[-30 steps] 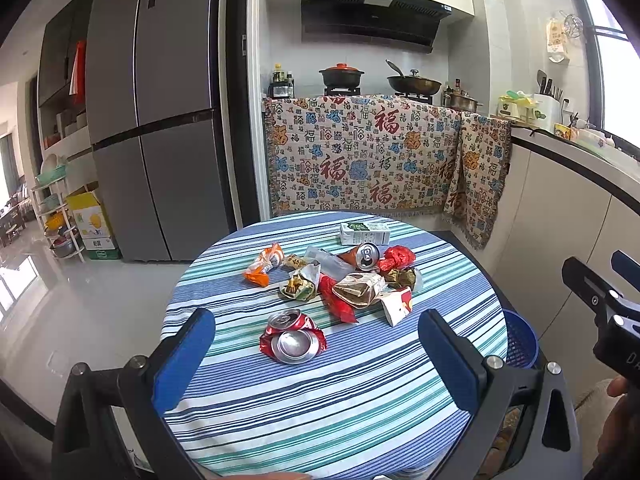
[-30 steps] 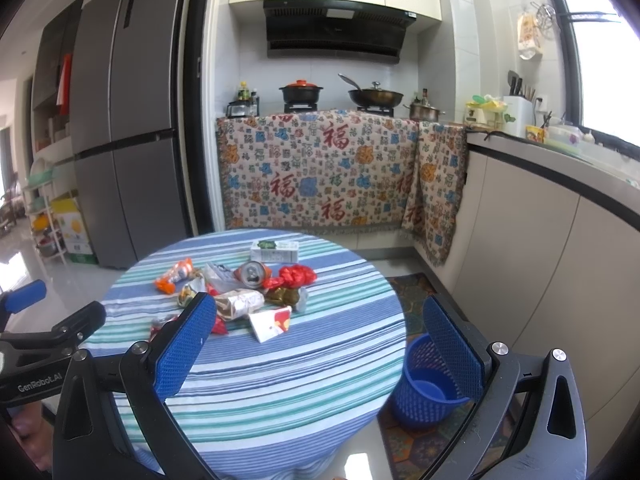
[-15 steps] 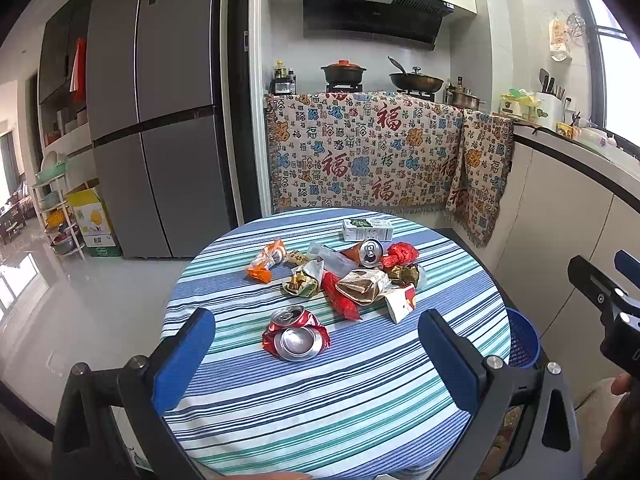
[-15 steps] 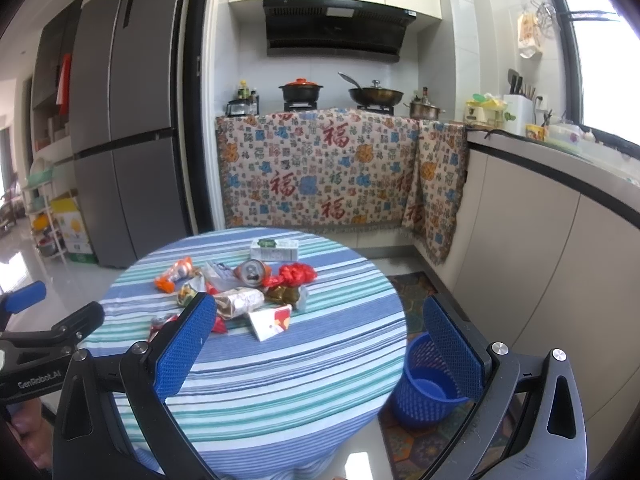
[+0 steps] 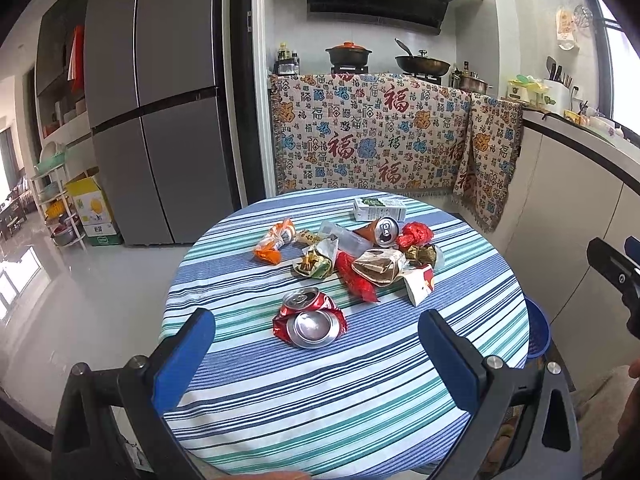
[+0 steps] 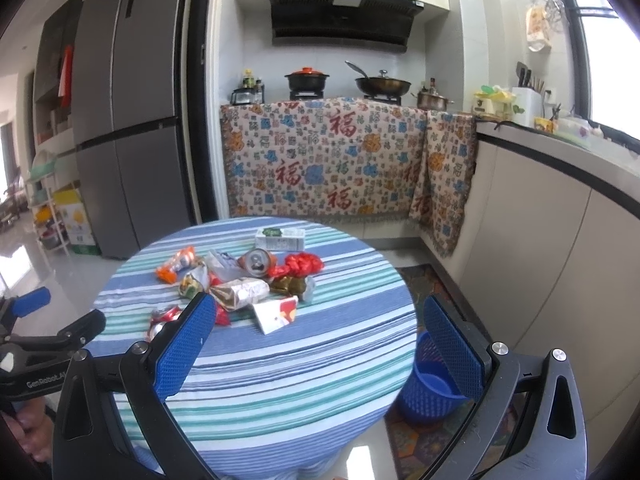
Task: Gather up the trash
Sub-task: 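Lower the left tool onto the crushed red can and close it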
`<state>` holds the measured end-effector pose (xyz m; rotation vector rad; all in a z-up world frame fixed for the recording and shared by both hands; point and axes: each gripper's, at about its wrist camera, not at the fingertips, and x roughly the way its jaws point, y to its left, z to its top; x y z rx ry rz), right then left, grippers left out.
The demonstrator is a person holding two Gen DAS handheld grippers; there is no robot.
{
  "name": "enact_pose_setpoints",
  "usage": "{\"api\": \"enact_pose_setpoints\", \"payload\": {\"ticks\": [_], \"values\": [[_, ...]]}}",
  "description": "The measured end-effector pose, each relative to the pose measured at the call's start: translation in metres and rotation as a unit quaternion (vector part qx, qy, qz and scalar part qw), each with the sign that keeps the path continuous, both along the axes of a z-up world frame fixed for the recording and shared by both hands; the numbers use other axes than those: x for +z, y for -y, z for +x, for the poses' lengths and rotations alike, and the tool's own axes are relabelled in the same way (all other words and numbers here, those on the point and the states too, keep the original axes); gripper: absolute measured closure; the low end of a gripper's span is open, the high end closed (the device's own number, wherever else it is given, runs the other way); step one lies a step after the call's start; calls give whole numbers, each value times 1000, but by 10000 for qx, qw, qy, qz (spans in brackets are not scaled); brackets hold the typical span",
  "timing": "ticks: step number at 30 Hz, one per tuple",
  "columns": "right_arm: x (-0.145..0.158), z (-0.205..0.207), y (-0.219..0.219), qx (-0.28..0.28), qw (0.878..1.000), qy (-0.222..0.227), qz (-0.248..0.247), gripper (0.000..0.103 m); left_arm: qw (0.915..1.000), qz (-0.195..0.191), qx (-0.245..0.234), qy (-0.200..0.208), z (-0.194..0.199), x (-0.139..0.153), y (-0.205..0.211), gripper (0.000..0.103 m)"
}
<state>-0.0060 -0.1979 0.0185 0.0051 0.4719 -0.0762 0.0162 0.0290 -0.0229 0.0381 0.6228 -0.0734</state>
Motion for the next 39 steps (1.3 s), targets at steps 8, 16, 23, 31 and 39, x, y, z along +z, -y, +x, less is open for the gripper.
{"api": "enact_pose_setpoints", "payload": {"ticks": [8, 16, 23, 31, 39], "values": [[-32, 23, -2, 114, 9993, -341, 44, 0, 9982, -150, -68, -573, 30, -58, -20, 0], [-91, 60, -4, 369, 9952, -893, 182, 0, 9939, -187, -162, -1078, 60, -110, -29, 0], [-155, 108, -15, 643, 9818, -1772, 228, 0, 9893, -342, 102, -1415, 83, -135, -37, 0], [-198, 146, -25, 816, 9658, -2454, 199, 0, 9858, -185, 90, -1664, 103, -153, -33, 0], [-203, 157, -28, 992, 9633, -2493, 94, 0, 9848, 152, -383, -1685, 114, -159, -40, 0]]}}
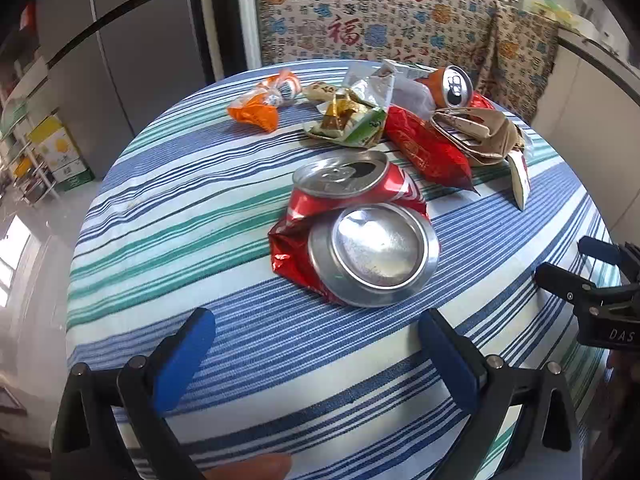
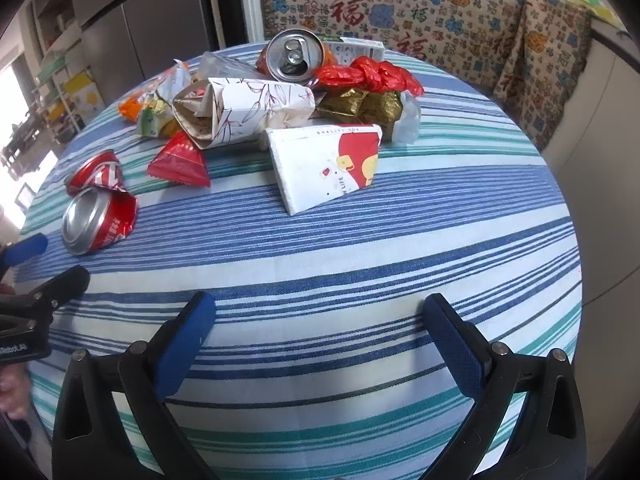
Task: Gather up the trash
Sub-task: 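Lower the left tool onto the crushed red can and close it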
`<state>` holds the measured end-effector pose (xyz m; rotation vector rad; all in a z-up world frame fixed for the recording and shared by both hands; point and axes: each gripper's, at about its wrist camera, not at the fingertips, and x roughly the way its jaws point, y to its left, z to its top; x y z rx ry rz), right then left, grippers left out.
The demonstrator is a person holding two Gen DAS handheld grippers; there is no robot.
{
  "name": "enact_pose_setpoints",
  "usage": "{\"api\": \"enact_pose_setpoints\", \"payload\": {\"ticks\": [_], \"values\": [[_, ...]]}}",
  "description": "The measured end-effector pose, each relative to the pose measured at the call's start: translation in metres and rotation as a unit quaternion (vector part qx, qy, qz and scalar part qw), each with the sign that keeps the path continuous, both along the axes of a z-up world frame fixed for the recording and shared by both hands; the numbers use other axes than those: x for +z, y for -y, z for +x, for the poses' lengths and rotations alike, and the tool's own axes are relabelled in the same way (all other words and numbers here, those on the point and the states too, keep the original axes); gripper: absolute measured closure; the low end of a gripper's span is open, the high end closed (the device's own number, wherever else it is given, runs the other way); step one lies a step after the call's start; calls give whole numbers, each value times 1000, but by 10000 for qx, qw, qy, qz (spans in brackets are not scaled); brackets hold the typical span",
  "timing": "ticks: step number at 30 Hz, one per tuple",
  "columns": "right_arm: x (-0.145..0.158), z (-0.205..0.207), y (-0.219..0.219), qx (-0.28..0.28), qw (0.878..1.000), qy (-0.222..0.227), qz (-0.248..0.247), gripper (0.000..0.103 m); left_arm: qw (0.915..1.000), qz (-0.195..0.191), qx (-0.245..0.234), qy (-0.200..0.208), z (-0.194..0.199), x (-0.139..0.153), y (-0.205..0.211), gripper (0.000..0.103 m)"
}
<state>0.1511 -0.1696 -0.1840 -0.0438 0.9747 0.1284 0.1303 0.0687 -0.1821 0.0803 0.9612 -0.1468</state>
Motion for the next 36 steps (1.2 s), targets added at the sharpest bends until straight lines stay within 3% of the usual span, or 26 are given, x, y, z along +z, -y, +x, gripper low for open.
{"api": "enact_pose_setpoints", "payload": {"ticks": [5, 10, 14, 17, 18, 21, 25, 30, 36], "values": [[0, 1, 1, 83, 9999, 97, 3, 0, 9974, -53, -712, 4, 19, 1, -7, 0], [0, -1, 3, 79, 9999, 124, 2, 0, 9921, -394, -1194, -2, 38, 5, -8, 0], [-1, 0, 12, 43, 9999, 144, 8, 0, 9783, -706, -1945, -78, 24, 8, 5, 0], [-1, 1, 21, -30, 9999, 153, 8, 0, 9580, -943, -2703, -157, 0, 9, 25, 0], [-1, 1, 23, -64, 9999, 148, 11, 0, 9550, -921, -2816, -117, -8, 10, 27, 0], [-1, 0, 30, -143, 9998, 155, 22, 0, 9661, -800, -2453, 35, -12, 13, 19, 0], [-1, 5, 30, -123, 9997, 188, 34, 0, 9823, -1067, -1537, 22, 26, 23, -3, 0], [4, 22, 21, 66, 9997, 180, 175, 1, 9828, -850, -1639, -31, 63, 25, 12, 0], [14, 46, 10, 307, 9989, 303, 202, 0, 9710, -1281, -1970, -432, 89, 16, 12, 2]]}}
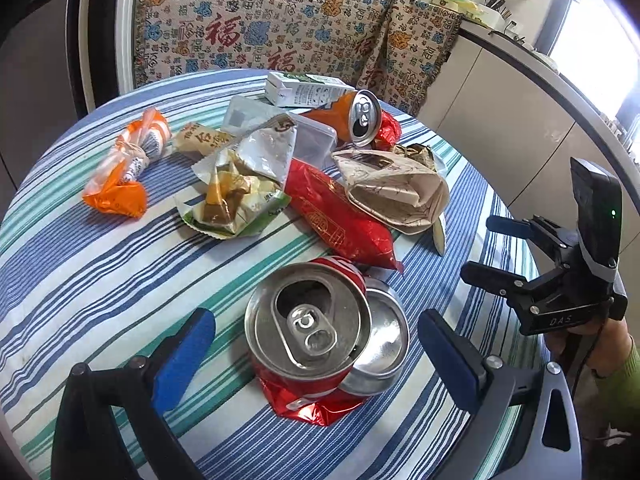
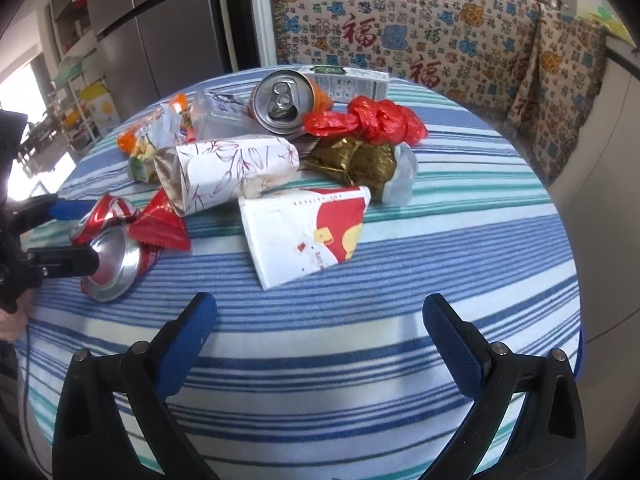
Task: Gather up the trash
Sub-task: 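Lower the left tool onto the crushed red can and close it, then grasp the red-and-white paper cup with the right tool while the left tool holds the can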
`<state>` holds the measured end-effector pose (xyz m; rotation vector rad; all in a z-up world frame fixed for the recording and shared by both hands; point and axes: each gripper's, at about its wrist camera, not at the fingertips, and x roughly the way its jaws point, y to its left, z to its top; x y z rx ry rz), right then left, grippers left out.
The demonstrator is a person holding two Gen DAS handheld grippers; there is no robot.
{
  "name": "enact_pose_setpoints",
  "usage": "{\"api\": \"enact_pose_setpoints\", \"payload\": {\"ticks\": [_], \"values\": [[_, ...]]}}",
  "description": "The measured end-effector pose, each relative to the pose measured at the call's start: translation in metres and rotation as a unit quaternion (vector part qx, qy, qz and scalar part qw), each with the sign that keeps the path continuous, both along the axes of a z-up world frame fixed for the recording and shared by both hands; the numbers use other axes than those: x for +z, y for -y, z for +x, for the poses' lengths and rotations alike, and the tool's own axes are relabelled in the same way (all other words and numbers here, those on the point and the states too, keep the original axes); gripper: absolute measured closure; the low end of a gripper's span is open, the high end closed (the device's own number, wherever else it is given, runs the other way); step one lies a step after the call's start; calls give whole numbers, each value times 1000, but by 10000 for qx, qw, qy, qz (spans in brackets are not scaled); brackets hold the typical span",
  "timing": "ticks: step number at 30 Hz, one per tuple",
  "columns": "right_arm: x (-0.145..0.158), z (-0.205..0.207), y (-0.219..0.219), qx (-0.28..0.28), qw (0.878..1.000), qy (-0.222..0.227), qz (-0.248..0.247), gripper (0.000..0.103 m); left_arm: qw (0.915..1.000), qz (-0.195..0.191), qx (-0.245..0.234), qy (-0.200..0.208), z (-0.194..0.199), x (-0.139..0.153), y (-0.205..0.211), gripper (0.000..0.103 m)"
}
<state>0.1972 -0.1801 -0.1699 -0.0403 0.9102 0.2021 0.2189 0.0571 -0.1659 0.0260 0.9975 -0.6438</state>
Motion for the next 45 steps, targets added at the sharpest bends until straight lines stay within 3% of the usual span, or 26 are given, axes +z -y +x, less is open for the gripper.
{"api": "enact_pose_setpoints", "payload": {"ticks": [1, 2, 3, 5, 12, 17, 19, 20, 21, 25, 28, 30, 34, 37, 40, 41, 44, 45], "values": [[-1, 5, -1, 43, 10000, -31, 38, 0, 10000, -31, -33, 18, 1, 1, 2, 6], [-3, 10, -2, 54, 10000, -79, 28, 0, 9999, -100, -85, 23, 0, 2, 3, 23], [-5, 15, -3, 59, 9999, -116, 20, 0, 9998, -131, -110, -29, 2, 3, 4, 48], [-5, 20, -3, 83, 9998, -152, 72, 0, 9997, -175, -56, -168, 2, 1, 5, 48], [-1, 22, 9, 99, 9991, -205, 350, 0, 9984, 44, 563, 32, -30, 8, 11, 48], [-5, 37, -7, 164, 9997, -137, 111, 1, 9942, 291, 1008, 218, -47, 15, 22, 48], [-7, 37, -8, 203, 9997, -130, 40, 17, 9930, 381, 1083, 283, -52, 17, 26, 48], [-6, 34, -3, 199, 9996, -153, 132, 42, 9927, 396, 1097, 300, -55, 18, 27, 48], [-6, 29, 2, 202, 9995, -170, 199, 43, 9926, 390, 1108, 291, -59, 19, 27, 48], [-9, 12, 38, -111, 9997, -206, -89, 42, 9920, 353, 1190, 246, -67, 18, 25, 48], [-7, 3, 61, -415, 9986, -295, -172, 24, 9907, 377, 1282, 258, -71, 17, 25, 48], [3, -2, 69, -578, 9980, -232, 126, 9, 9893, 426, 1357, 320, -74, 18, 26, 48], [21, 15, 58, -711, 9928, -278, 918, 10, 9871, 530, 1449, 433, -74, 22, 31, 48], [21, 45, 43, -928, 9891, -433, 1056, 20, 9865, 579, 1460, 474, -75, 24, 32, 48], [0, 73, 35, -1121, 9831, -1089, 955, 32, 9847, 590, 1557, 520, -76, 27, 31, 48], [1, 75, 34, -1118, 9838, -1040, 935, 36, 9841, 560, 1605, 519, -76, 28, 29, 48], [10, 70, 36, -936, 9866, -968, 916, 76, 9831, 424, 1711, 490, -77, 33, 24, 48], [15, 65, 38, -879, 9887, -867, 848, 80, 9830, 397, 1719, 513, -78, 36, 26, 48]]}}
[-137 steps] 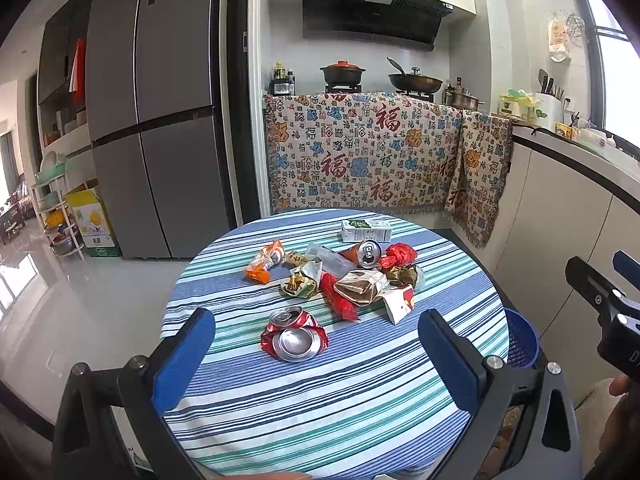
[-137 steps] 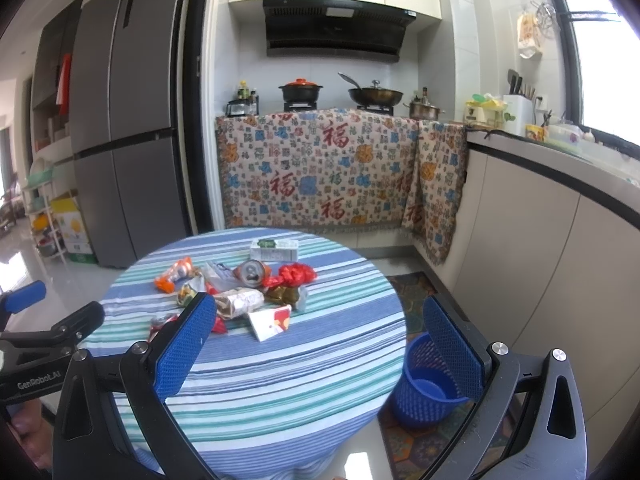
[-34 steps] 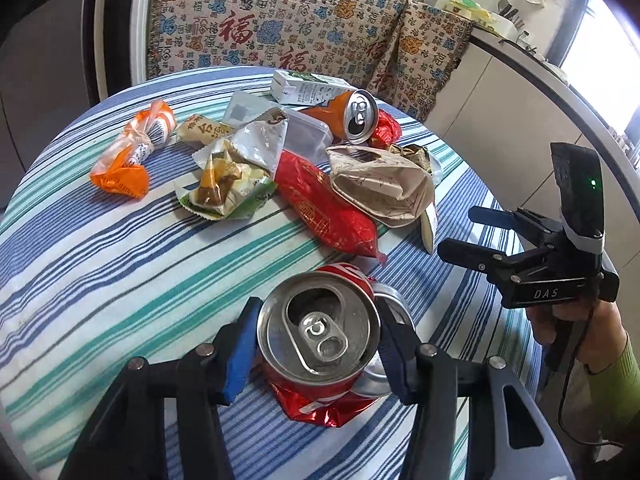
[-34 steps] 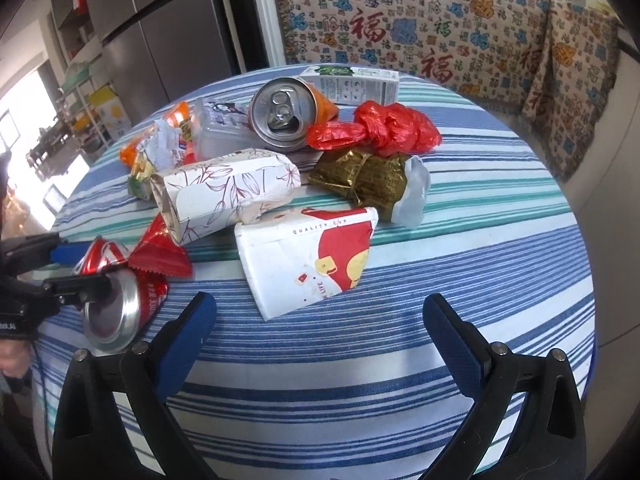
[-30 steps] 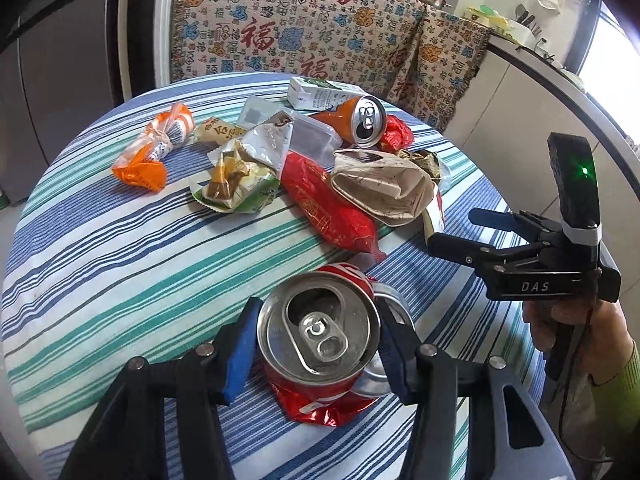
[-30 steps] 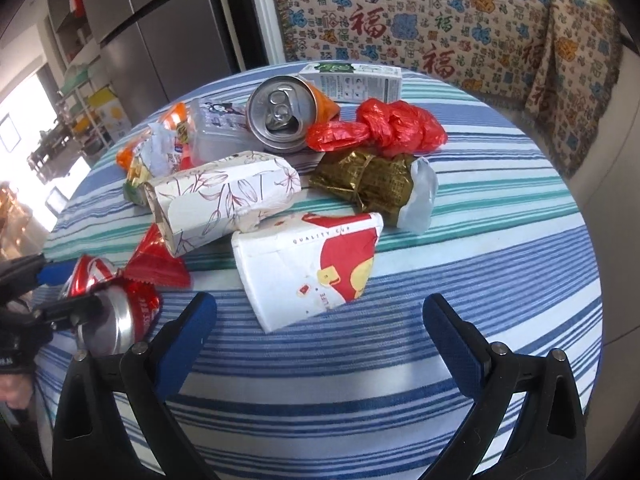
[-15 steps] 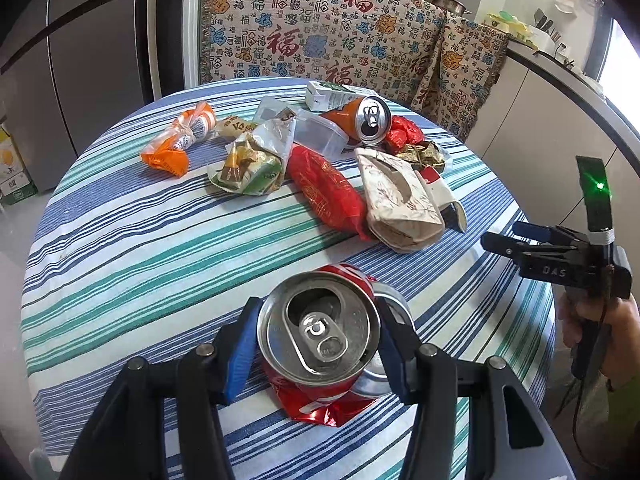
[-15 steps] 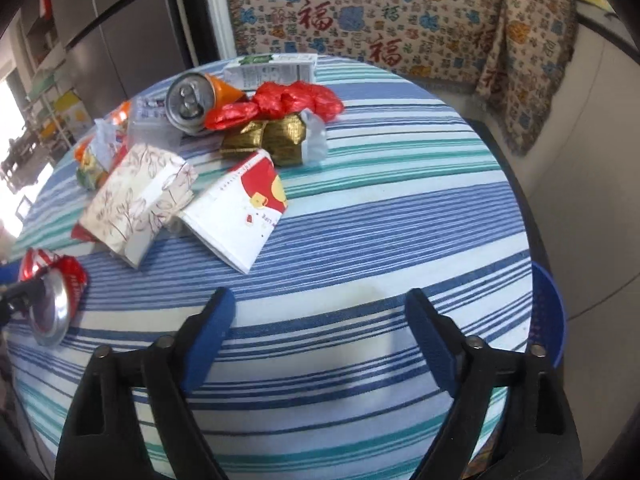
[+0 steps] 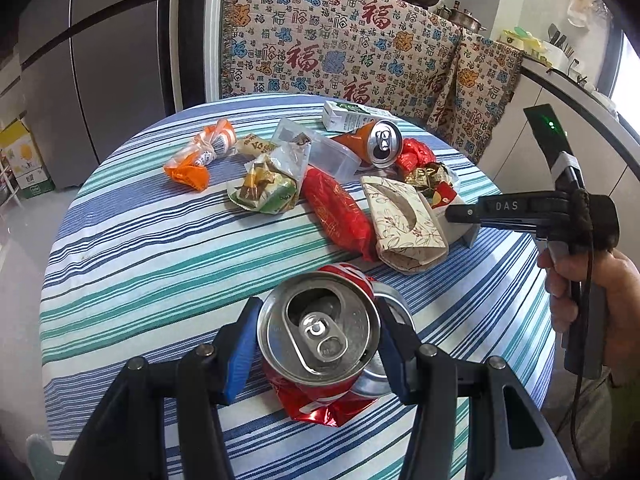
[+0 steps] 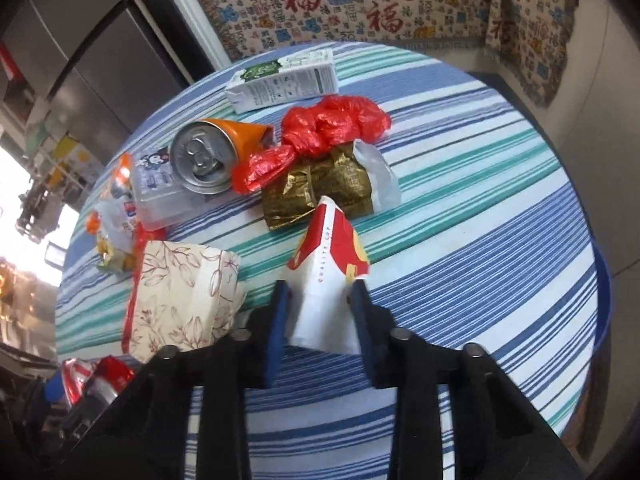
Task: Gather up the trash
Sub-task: 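Grasp the red-and-white paper cup with the right tool while the left tool holds the can, then carry both items to the blue wastebasket and open both tools over it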
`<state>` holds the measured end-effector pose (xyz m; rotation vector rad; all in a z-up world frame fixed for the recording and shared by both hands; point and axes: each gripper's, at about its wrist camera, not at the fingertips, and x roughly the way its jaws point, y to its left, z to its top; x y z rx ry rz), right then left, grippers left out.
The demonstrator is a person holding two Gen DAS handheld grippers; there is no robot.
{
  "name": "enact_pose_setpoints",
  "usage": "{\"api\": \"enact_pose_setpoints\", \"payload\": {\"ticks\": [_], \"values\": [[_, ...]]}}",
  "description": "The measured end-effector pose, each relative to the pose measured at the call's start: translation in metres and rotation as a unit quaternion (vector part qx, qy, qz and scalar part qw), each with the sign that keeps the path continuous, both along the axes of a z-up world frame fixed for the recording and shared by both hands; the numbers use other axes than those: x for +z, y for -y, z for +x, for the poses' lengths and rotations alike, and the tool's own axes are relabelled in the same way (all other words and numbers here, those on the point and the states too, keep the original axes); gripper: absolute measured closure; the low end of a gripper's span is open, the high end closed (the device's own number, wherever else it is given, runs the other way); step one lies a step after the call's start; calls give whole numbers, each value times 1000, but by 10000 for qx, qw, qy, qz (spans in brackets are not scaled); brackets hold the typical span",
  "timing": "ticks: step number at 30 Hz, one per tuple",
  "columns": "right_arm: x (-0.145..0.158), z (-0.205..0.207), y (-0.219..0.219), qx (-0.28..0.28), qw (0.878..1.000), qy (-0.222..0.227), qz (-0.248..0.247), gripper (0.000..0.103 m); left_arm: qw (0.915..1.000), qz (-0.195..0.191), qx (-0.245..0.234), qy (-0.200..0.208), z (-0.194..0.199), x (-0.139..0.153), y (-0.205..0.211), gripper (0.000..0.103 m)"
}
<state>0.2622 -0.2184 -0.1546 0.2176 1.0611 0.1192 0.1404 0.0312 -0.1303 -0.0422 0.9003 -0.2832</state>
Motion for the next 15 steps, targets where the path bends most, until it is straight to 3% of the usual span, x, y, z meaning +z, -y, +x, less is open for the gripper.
{"api": "enact_pose_setpoints", "payload": {"ticks": [7, 15], "values": [[29, -29, 17, 313, 9985, 438, 82, 83, 9998, -133, -135, 71, -3, 16, 24, 48], [47, -54, 41, 401, 9971, 643, -13, 83, 9989, 37, -387, 260, -1, 33, 76, 48]]}}
